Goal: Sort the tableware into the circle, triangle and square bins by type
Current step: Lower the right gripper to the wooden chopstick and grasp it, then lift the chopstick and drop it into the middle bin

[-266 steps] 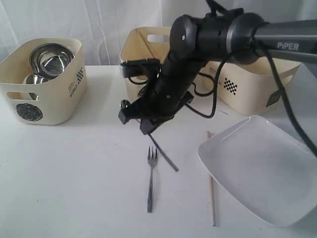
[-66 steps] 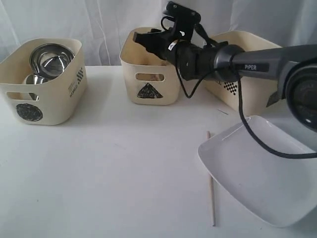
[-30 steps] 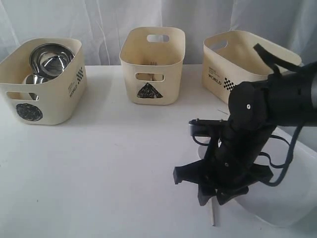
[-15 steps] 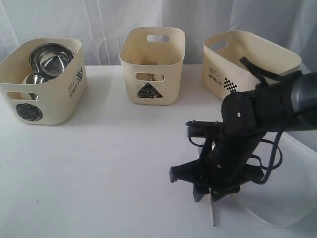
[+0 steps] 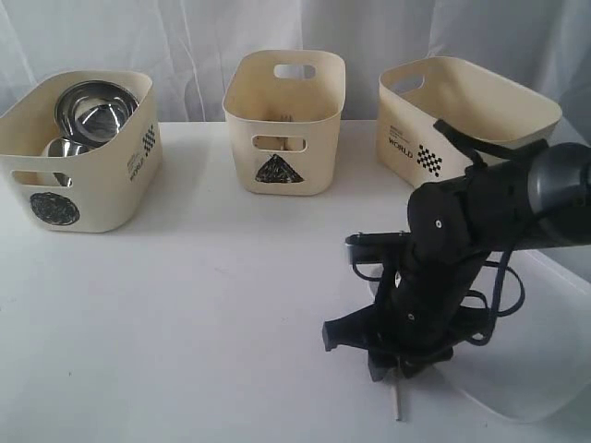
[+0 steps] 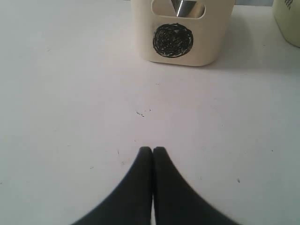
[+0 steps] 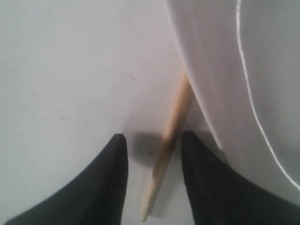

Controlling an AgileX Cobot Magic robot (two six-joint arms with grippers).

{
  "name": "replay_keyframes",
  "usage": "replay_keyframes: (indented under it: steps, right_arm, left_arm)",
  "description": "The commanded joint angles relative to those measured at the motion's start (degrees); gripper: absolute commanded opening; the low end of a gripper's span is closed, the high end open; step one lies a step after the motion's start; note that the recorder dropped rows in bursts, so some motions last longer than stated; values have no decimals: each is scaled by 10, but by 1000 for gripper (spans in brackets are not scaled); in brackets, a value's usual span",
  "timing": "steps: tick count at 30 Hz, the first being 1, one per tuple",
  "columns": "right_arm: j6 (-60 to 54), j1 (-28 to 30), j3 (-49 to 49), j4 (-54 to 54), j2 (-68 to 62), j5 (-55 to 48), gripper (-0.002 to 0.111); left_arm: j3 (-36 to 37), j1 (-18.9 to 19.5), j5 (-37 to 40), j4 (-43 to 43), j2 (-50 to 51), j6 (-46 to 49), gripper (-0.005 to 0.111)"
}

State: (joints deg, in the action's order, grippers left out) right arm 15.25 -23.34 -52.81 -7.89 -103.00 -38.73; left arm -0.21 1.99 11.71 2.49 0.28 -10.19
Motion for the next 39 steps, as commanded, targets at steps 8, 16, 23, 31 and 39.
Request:
replay_keyframes:
  steps: [8, 16, 23, 31, 39]
  right_arm:
    - [-5, 0, 3, -9, -19, 28, 9]
    - [-144, -3, 3, -100, -19, 118, 0]
    - [-186, -3, 3, -120, -18, 121, 0]
    - [-203, -3, -26, -120, 55, 98, 0]
    - [-226, -3, -38, -122, 105, 92, 0]
  left_arm:
    - [2, -4, -2, 0, -3, -1, 0]
    - [2, -4, -2, 0, -3, -1, 0]
    - [2, -4, -2, 0, -3, -1, 0]
    - [2, -4, -2, 0, -3, -1, 0]
    - [2, -4, -2, 0, -3, -1, 0]
